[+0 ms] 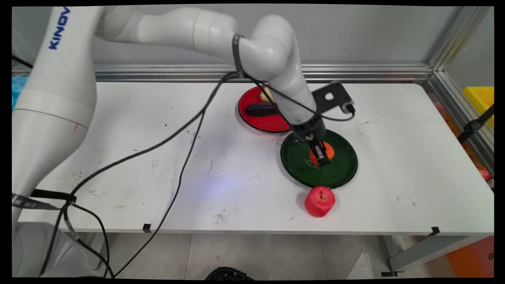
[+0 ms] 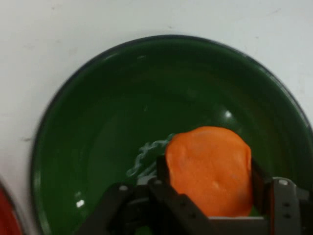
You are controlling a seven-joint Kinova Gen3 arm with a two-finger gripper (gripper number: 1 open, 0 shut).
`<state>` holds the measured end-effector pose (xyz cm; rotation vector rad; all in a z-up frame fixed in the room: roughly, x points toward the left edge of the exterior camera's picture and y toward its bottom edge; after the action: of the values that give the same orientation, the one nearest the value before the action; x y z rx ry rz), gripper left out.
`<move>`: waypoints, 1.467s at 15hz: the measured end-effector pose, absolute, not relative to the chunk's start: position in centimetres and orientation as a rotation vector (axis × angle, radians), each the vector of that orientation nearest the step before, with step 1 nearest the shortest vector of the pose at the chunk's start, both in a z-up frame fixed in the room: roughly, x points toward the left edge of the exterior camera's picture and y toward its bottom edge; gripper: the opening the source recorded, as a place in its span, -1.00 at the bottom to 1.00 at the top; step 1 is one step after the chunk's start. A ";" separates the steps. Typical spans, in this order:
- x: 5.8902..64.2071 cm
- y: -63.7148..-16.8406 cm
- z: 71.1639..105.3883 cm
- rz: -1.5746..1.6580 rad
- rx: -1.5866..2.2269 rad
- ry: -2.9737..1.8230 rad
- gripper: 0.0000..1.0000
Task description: Place the picked object on the red plate
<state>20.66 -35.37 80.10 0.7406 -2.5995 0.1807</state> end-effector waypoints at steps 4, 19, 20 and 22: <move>24.2 -36.3 82.2 0.186 0.737 -2.641 -1.00; 35.1 -41.6 83.4 0.321 0.744 -2.702 -1.00; 35.4 -42.0 83.2 0.326 0.746 -2.697 -1.00; 35.7 -42.5 82.8 0.328 0.746 -2.686 -1.00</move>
<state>35.70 -42.46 82.76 0.7463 -2.6861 0.3279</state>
